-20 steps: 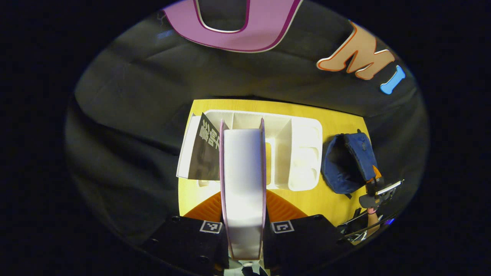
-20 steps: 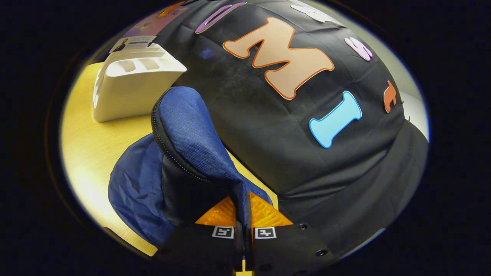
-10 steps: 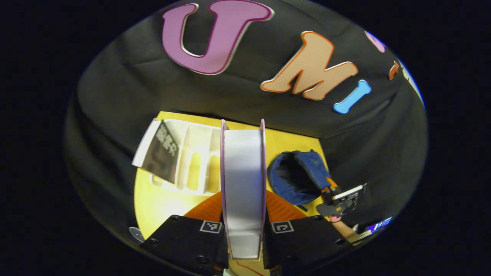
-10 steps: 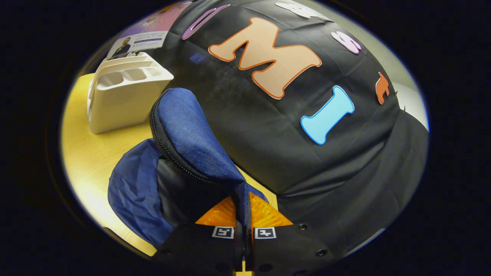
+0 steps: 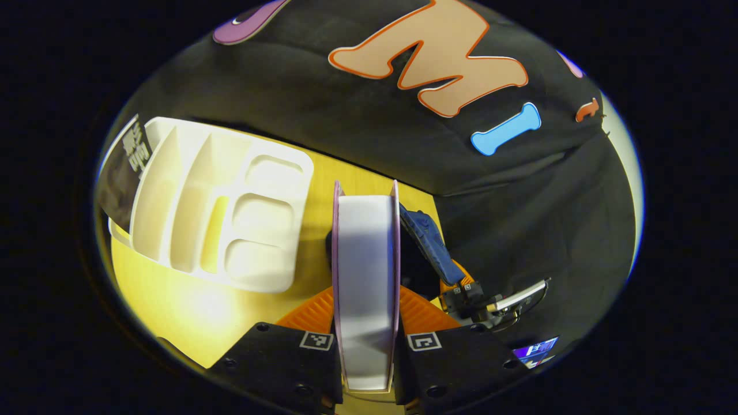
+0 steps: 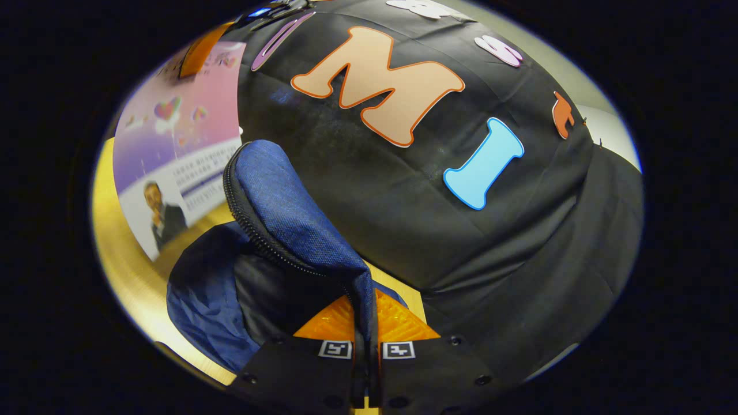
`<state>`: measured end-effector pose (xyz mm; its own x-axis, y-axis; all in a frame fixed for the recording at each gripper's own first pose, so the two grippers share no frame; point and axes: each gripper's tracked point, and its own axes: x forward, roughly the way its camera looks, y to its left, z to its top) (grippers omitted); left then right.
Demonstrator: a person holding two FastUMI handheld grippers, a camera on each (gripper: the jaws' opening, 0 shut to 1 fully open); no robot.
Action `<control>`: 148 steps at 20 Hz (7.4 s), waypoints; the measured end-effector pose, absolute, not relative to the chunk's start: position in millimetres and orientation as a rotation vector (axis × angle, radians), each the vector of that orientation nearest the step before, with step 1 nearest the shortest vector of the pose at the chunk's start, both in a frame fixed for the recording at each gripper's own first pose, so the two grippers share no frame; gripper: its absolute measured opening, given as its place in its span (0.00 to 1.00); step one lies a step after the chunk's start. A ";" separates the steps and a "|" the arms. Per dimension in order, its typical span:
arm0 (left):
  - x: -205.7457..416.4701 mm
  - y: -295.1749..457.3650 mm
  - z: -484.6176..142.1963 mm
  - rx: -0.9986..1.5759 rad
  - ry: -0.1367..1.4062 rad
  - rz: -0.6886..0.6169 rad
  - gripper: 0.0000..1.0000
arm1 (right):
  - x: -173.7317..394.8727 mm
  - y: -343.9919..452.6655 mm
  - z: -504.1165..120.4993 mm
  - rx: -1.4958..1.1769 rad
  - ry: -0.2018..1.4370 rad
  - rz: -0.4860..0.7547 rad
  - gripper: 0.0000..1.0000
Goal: Open the schoolbag, grab two books from the bookshelf and put them into the schoolbag.
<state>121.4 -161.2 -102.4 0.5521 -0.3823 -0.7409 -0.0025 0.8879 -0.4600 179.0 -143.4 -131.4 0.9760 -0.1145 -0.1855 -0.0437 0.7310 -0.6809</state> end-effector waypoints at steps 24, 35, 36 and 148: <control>229.6 -321.0 -279.3 -0.800 0.875 -0.442 0.32 | 180.9 -127.5 -125.4 -0.685 0.162 -0.009 0.05; 209.1 -255.6 -273.8 -0.643 0.886 -0.380 0.95 | 184.3 -131.5 -133.8 -0.691 0.183 -0.024 0.03; 202.2 -246.1 -267.8 -0.627 0.890 -0.377 0.95 | 184.5 -131.0 -135.7 -0.689 0.186 -0.024 0.03; 148.3 -233.8 -178.8 -0.660 0.958 -0.341 0.31 | 149.1 -130.5 -147.9 -0.592 0.204 -0.050 0.03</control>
